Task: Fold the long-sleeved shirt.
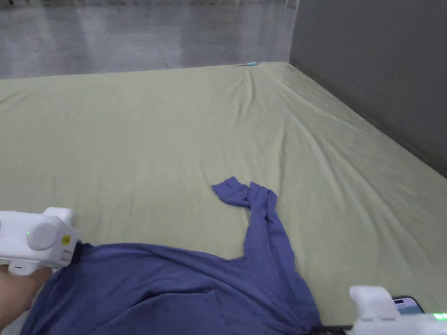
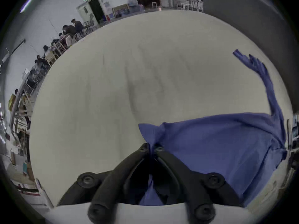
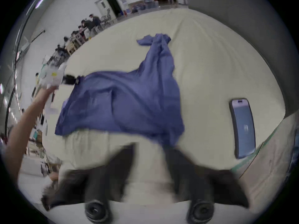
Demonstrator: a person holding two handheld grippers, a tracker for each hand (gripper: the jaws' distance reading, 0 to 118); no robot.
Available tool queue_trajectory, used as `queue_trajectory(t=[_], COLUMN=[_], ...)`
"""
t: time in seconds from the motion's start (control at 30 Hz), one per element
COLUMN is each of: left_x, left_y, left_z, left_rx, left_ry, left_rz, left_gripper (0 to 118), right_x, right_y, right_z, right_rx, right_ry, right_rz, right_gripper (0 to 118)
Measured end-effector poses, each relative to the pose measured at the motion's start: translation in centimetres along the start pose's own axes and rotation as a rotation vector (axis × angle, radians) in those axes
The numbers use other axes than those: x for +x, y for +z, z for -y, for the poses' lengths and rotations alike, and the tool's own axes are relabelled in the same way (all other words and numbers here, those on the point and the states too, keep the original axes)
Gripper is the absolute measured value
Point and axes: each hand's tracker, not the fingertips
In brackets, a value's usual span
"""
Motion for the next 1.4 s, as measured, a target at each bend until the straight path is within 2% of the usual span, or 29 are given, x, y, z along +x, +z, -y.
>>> queue_trajectory(t=[0.03,0.07,0.1,0.2,0.23,0.27,0.3,0.33,0.37,0.4,0.43,0.5,0.57,0.63,0.77,0.87,0.97,1.1,1.23,1.4], left_x=[-0.5,-0.7,-0.9,-1.4,-1.8,-1.8,-1.9,-2.0,-2.4,-2.6,-2.8,-3.3,-3.3,-3.5,-5.2,-6.7,-9.2,-12.3,-14.1,-14.9], left_y=[0.5,1.4,2.2,3.8,4.1,4.6,5.1,5.6,6.1,6.7,7.3,8.5,10.1,12.3,18.0,23.2,28.5,34.9,40.1,45.3], left_z=[-0.2,0.0,0.2,0.3,-0.1,0.0,0.0,0.0,-0.2,-0.3,-0.3,-0.6,-1.0,-1.6,-4.1,-7.1,-10.3,-14.3,-18.6,-23.4], left_rx=[0.006,0.011,0.011,0.033,0.038,0.036,0.041,0.044,0.051,0.056,0.061,0.071,0.071,0.096,0.171,0.245,0.344,0.459,0.547,0.71], left_ry=[0.044,0.083,0.112,0.111,0.105,0.1,0.098,0.096,0.099,0.106,0.115,0.128,0.126,0.12,0.171,0.15,0.191,0.269,0.367,0.435], left_rz=[0.009,0.022,0.038,0.046,0.039,0.037,0.033,0.031,0.026,0.026,0.033,0.054,0.054,0.061,0.097,0.057,0.012,0.008,0.024,0.001], left_gripper=[0,0,0,0,0,0,0,0,0,0,0,0,0,0,0,0,0,0,0,0], right_x=[0.6,1.1,1.6,2.6,3.0,3.2,3.1,2.4,1.7,1.0,0.5,-0.2,-0.4,-1.2,-4.0,-6.5,-10.0,-14.6,-20.2,-24.4], right_y=[-1.2,-1.9,-3.0,-6.4,-7.8,-9.1,-9.8,-10.2,-9.3,-8.6,-8.1,-7.3,-6.4,-4.6,2.7,9.0,14.7,21.1,25.4,29.5], right_z=[-1.3,-2.1,-2.7,-4.9,-5.0,-4.7,-4.3,-3.5,-3.0,-2.9,-2.6,-1.9,-1.9,-3.5,-9.8,-15.9,-21.9,-29.3,-34.3,-40.2], right_rx=[-0.028,0.009,-0.016,-0.093,-0.138,-0.18,-0.214,-0.22,-0.139,-0.134,-0.13,-0.117,-0.158,-0.1,0.066,0.186,0.339,0.501,0.691,0.822], right_ry=[-0.06,-0.122,-0.142,-0.117,-0.123,-0.135,-0.131,-0.087,-0.01,0.005,0.039,0.095,0.081,0.091,0.246,0.338,0.481,0.55,0.672,0.662], right_rz=[-0.002,-0.04,-0.044,0.027,0.06,0.079,0.088,0.149,0.16,0.182,0.194,0.13,0.096,0.061,0.081,0.089,0.207,0.287,0.476,0.594], right_gripper=[116,116,116,112,99,69,64,64,54,31,0,0,0,0,0,0,0,0,0,0])
